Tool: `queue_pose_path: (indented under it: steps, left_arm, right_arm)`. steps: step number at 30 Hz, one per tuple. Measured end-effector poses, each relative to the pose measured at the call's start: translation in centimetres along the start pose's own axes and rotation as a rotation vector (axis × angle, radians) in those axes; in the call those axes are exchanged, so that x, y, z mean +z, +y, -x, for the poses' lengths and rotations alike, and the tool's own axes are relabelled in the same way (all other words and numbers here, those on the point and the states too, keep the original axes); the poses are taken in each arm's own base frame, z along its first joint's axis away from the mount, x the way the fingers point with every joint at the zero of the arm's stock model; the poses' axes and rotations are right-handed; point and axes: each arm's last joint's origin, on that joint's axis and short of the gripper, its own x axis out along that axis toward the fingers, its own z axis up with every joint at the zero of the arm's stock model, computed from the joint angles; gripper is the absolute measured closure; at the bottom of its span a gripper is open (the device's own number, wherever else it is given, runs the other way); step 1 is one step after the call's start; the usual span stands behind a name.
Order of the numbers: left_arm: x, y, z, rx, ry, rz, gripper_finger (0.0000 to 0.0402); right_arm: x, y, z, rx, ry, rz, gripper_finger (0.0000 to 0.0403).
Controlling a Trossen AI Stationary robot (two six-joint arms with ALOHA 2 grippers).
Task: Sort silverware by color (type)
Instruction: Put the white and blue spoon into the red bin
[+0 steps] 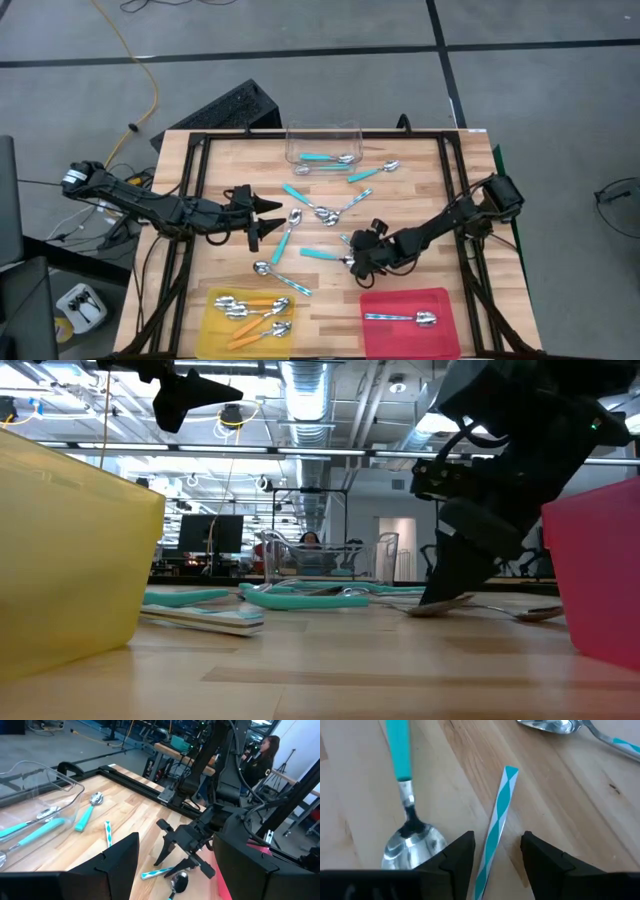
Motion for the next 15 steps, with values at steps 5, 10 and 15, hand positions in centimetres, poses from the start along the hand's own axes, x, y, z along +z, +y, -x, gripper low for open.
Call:
queue_pose_path:
  steps: [5, 10, 15]
  left_arm:
    - [0.0, 0.01, 0.0, 0.002, -0.001, 0.001, 0.0164]
    - [0.01, 0.01, 0.0, 0.004, -0.003, 0.001, 0.0164]
    - [0.02, 0.0, 0.0, 0.003, -0.003, 0.002, 0.0164]
  right_arm:
    - [0.16, -0.24, 0.0, 0.0, 0.009, -0.009, 0.0266]
    - [0.14, -0.3, -0.04, -0.002, 0.011, -0.015, 0.0345]
    - [0.23, -0.44, -0.12, -0.01, 0.008, -0.019, 0.0365]
